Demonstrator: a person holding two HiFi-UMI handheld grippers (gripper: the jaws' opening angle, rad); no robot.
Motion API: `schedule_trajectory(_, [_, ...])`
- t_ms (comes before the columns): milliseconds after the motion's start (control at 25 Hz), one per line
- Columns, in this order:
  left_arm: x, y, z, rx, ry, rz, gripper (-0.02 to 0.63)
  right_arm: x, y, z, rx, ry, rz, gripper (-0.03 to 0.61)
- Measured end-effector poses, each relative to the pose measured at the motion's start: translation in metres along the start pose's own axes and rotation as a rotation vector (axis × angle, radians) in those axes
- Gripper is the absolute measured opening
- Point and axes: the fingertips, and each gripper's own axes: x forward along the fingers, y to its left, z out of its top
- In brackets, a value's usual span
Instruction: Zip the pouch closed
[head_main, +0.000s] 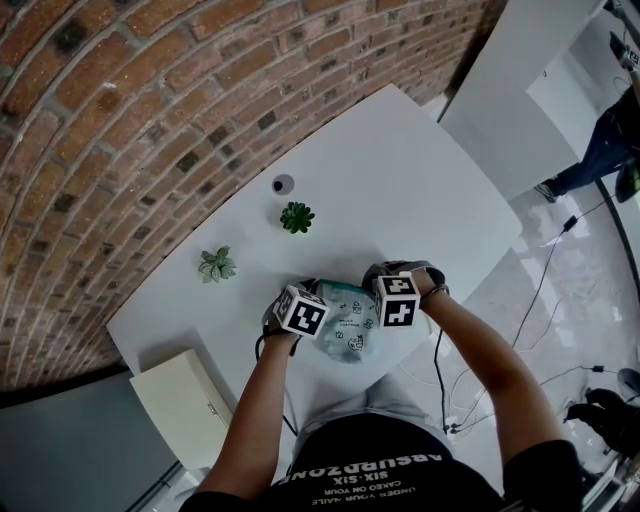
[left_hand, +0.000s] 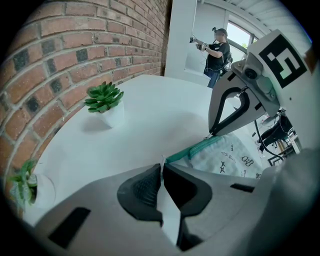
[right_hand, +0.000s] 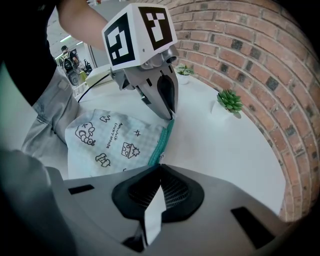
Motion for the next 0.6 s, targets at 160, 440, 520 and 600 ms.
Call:
schedule_trajectory(160, [-0.0004, 0.0003, 0.0003, 0.003, 0.005, 0.001, 0.023, -0.0005, 0.0006, 0.0011, 0.005, 0.001, 0.011, 0.000])
schedule_trajectory(440, [-0.0004, 0.0007, -0.0004, -0.003, 0.003, 0.001, 0.023, -0.0013, 0.0018, -0.0087, 0.022, 0.019, 0.021, 0.000])
schedule_trajectory(520, [-0.0002, 0.0012, -0.0001, -0.004, -0.006, 0.004, 0.023, -0.0020, 0.0005, -0.0074, 0.022, 0.018, 0.022, 0.000])
schedule_trajectory(600, [-0.0002, 0.0010, 0.0001, -0.008, -0.007, 0.006, 0.023, -0.0013, 0.0003, -0.0081, 0.011, 0.027, 0.022, 0.000])
